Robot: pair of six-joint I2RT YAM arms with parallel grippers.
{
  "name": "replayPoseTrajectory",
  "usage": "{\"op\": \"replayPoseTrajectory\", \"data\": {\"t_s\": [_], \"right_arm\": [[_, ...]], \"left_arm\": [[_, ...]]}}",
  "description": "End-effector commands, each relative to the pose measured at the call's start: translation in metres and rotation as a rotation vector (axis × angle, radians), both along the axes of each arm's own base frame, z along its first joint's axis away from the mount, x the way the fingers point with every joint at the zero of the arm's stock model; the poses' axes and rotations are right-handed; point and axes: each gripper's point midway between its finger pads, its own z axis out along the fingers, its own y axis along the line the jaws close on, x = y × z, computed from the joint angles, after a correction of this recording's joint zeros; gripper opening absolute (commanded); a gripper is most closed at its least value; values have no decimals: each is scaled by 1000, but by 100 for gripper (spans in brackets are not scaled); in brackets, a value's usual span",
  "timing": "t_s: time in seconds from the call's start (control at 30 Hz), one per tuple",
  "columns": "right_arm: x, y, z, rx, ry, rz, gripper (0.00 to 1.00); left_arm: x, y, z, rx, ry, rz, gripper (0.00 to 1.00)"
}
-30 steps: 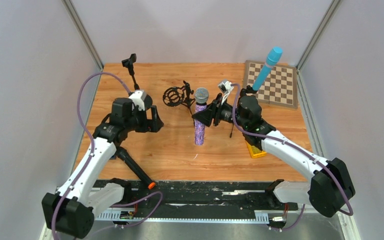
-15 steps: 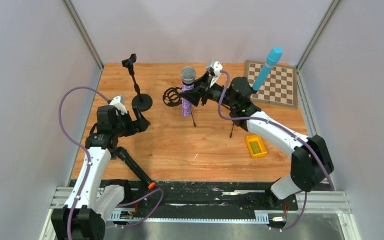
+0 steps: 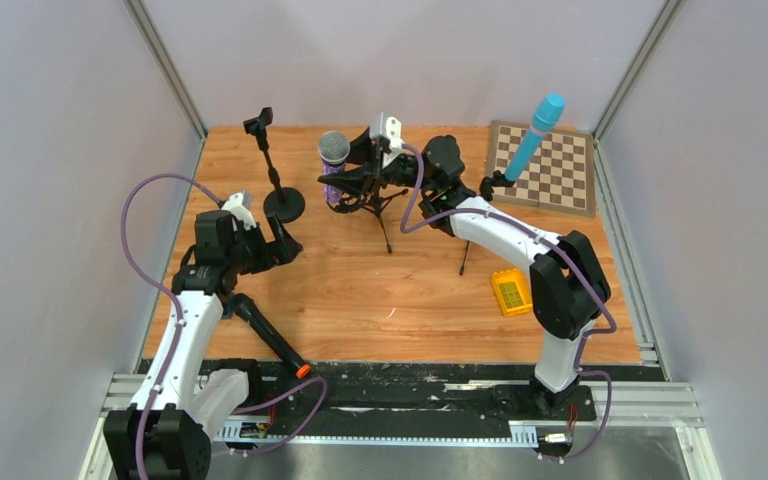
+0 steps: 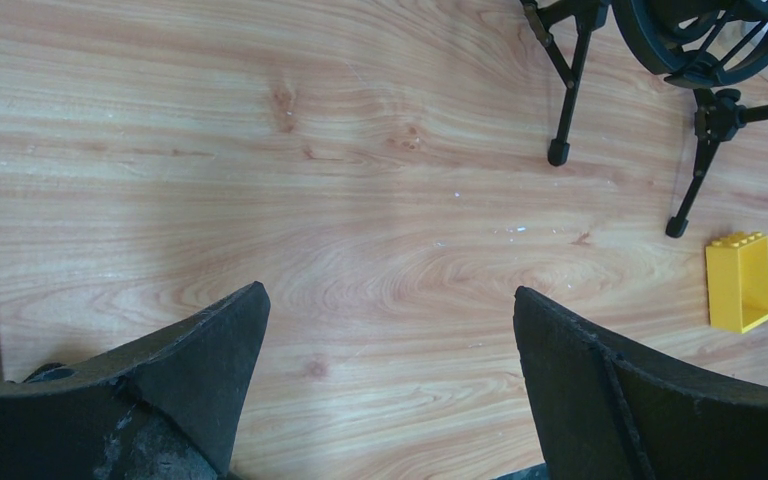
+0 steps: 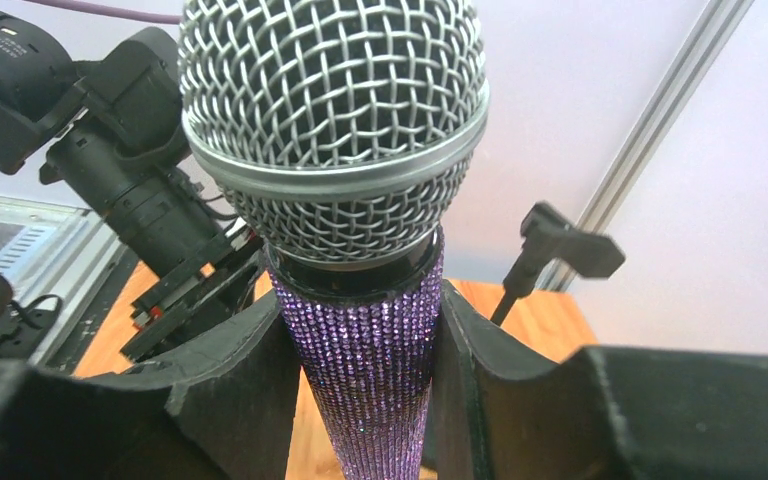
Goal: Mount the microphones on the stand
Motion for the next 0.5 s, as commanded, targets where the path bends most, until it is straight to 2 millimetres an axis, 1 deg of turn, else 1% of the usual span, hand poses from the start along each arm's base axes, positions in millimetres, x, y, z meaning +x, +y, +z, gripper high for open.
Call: {"op": "replayPoseTrajectory", "data": {"t_s": [0.0,0.1,0.27,0.33,0.47], "right_arm": [[-3,12,44,47,-226,-41,0],[11,24,38,-2,-217,-91,0],[33,28,28,-49,-197,-183,0],[39,29,25,-72,-184,-209,0],[44,28,18,-106,-162,-244,0]], "left_arm": [[5,0,8,-21,-35,-1,100],[5,0,8,-25,-34,0,100],[6,1,8,-30,-36,4,100],[6,1,8,-33,-35,4,100],[6,1,7,-42,-29,3,100]]}}
